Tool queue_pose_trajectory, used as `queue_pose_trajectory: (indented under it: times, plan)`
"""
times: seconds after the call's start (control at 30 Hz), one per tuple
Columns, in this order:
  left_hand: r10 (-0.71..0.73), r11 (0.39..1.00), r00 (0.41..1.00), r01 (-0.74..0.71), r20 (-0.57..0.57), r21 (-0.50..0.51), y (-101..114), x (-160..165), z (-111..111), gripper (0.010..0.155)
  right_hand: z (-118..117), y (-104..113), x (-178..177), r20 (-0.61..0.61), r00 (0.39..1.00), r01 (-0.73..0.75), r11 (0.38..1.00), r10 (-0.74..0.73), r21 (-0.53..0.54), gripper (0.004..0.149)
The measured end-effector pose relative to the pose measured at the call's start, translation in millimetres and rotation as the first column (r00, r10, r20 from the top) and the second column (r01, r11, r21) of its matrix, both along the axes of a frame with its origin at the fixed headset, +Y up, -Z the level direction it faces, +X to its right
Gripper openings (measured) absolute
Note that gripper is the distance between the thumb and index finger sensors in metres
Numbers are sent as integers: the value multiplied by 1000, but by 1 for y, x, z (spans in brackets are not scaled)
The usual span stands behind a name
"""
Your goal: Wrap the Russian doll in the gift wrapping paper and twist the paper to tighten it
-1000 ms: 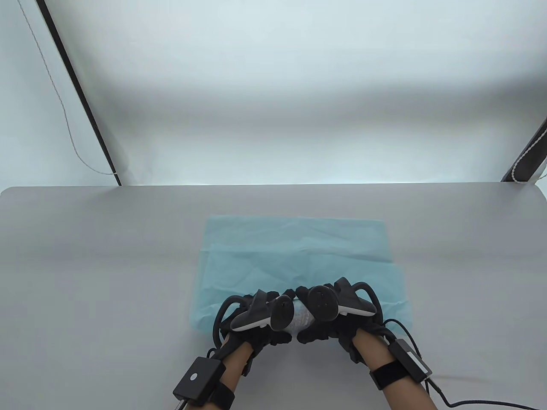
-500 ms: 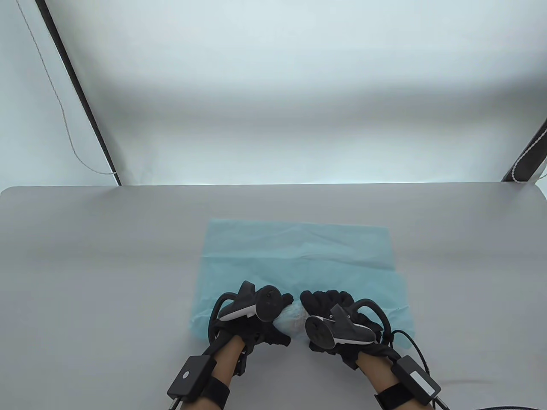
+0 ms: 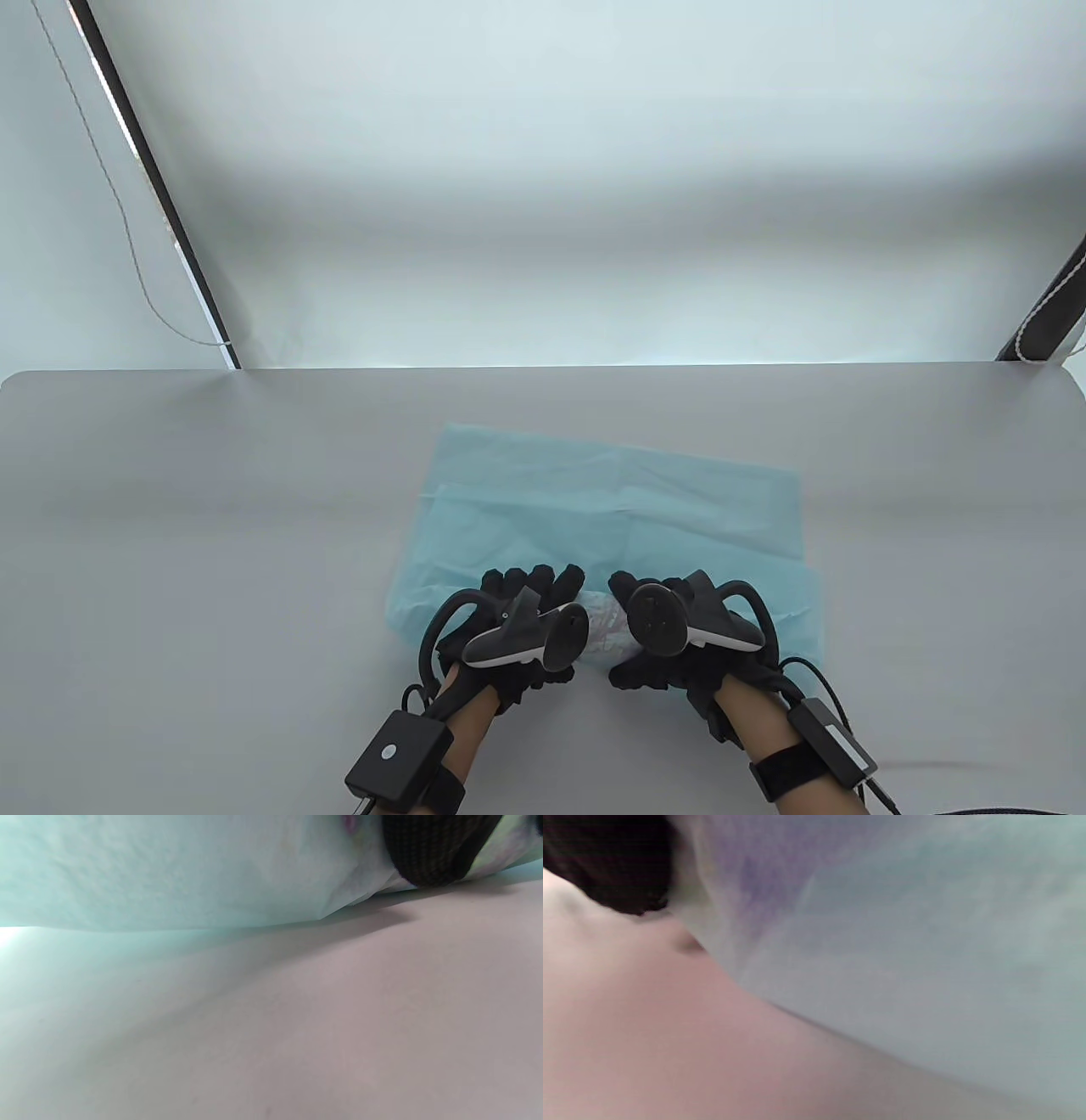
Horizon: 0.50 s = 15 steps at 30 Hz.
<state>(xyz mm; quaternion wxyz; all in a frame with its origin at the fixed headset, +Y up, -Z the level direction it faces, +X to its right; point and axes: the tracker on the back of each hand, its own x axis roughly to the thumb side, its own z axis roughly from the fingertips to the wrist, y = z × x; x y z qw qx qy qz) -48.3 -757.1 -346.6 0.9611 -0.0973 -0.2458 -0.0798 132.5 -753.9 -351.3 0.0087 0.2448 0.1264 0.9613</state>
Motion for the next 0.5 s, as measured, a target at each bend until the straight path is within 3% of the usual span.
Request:
queue_pose_trajectory:
  times: [0.13,0.37,0.5]
  plan:
    - [55,998,998,-55,2,-39,0,-7,-3,105,3,0,-1,-29,999,-30,999,31,45,115]
    - [145,954,989,-151,-39,-259,-1,-18,-10,104,16,5,-9,-98,972,-193,966,212,170,121]
    - [149,953,988,-155,-44,-261,-3,-22,-9,104,14,4,-8,-89,983,-149,977,164,152,115]
